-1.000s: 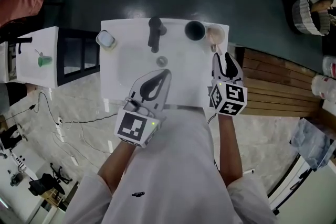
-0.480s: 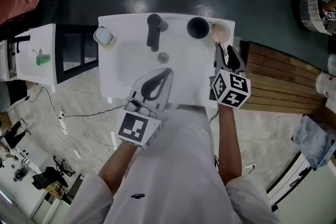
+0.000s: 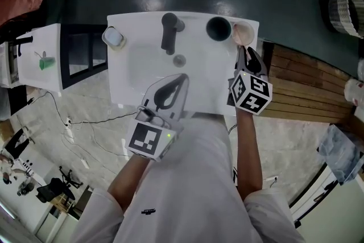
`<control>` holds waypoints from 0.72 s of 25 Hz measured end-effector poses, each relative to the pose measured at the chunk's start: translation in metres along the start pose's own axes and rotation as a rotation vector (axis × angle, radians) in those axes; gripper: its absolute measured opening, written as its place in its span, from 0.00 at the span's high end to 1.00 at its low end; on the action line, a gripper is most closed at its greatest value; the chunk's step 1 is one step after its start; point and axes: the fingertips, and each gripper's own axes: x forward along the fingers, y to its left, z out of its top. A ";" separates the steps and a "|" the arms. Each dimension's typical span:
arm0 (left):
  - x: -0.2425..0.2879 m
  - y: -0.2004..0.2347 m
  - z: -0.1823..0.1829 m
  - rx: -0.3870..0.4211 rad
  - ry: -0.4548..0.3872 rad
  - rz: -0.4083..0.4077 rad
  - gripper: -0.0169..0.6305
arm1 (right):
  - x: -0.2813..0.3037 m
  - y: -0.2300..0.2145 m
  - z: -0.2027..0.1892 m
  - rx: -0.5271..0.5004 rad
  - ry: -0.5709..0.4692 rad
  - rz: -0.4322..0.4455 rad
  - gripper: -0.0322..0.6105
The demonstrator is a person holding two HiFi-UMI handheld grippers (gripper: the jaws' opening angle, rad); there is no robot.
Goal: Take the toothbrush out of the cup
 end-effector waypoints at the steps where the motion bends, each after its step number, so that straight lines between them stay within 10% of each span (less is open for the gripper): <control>1: -0.001 0.001 0.000 0.000 0.000 0.000 0.97 | 0.000 -0.001 0.000 -0.001 0.002 -0.005 0.86; 18: -0.016 -0.003 0.006 0.024 -0.043 -0.022 0.97 | -0.025 0.009 0.012 -0.096 -0.054 -0.009 0.92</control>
